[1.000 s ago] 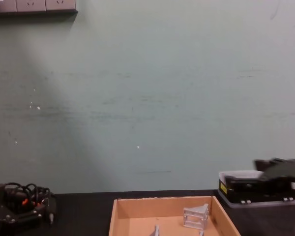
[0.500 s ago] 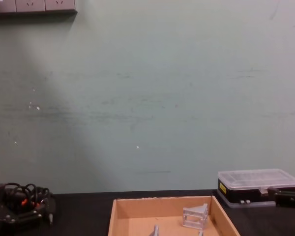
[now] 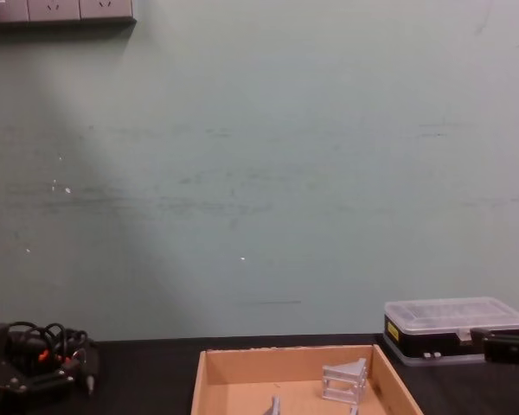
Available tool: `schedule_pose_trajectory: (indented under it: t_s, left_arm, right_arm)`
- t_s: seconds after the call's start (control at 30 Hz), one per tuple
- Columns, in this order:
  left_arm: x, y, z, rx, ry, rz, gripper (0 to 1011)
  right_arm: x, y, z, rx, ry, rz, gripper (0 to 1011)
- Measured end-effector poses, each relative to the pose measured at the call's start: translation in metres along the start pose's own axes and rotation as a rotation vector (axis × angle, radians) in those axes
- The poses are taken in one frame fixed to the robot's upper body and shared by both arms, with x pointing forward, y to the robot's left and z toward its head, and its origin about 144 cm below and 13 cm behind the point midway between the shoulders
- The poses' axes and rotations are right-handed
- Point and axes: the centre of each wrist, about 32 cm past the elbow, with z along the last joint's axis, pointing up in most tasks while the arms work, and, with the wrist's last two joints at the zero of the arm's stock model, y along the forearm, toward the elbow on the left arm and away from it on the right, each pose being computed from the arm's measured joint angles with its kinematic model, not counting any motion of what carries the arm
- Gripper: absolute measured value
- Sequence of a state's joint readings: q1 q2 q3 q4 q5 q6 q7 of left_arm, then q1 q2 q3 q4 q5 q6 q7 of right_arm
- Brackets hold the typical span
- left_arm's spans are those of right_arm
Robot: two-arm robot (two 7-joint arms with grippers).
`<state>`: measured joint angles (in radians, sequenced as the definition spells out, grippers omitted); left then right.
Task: Use one hand to pick up the angle iron from the table and place it into the box.
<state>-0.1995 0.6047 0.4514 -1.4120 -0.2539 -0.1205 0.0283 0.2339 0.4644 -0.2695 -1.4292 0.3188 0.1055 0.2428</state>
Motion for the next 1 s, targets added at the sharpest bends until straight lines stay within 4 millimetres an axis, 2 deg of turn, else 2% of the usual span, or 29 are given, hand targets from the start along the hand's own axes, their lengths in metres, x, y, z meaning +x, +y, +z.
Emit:
schedule_pose_trajectory:
  t_s: [1.0]
  left_arm:
    - [0.0000, 0.0000, 0.0000, 0.000, 0.000, 0.000, 1000]
  right_arm:
    - [0.0002, 0.0001, 0.0003, 0.001, -0.003, 0.000, 1000]
